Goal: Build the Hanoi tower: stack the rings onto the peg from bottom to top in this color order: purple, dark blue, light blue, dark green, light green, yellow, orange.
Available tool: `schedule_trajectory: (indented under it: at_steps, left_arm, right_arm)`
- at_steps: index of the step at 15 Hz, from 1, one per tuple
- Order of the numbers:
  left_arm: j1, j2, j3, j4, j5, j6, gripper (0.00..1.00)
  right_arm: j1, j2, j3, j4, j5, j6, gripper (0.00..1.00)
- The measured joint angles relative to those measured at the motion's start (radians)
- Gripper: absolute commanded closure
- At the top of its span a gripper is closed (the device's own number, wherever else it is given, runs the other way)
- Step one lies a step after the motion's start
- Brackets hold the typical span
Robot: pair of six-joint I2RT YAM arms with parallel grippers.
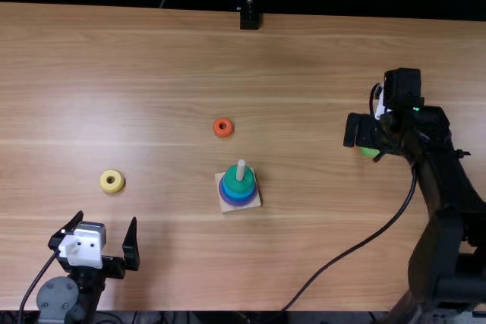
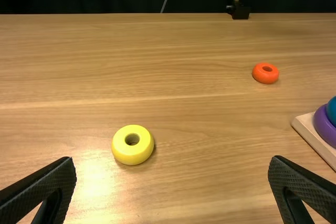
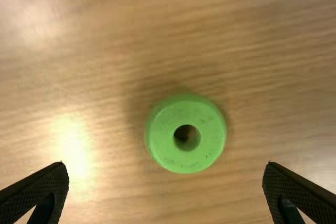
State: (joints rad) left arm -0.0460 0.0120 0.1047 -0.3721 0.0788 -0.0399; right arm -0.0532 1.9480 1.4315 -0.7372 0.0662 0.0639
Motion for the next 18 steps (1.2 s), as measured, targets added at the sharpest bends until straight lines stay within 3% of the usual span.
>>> schedule_trajectory:
  at_steps: [2, 6, 13, 18]
  left_arm:
    - [0.0, 0.0, 0.0, 0.0, 0.0, 0.0, 0.0]
    - [0.0, 0.0, 0.0, 0.0, 0.0, 0.0, 0.0]
    - [0.0, 0.0, 0.0, 0.0, 0.0, 0.0, 0.0]
    - [0.0, 0.0, 0.0, 0.0, 0.0, 0.0, 0.0]
  right_arm:
    - [0.0, 0.031, 0.0, 0.002, -0.002, -0.031, 0.0]
    - [-0.014, 0.047, 0.001, 0.009, -0.005, -0.05, 0.0]
    - [-0.048, 0.115, 0.016, 0.121, -0.006, -0.056, 0.0]
    - [-0.048, 0.117, 0.016, 0.106, -0.006, -0.058, 0.0]
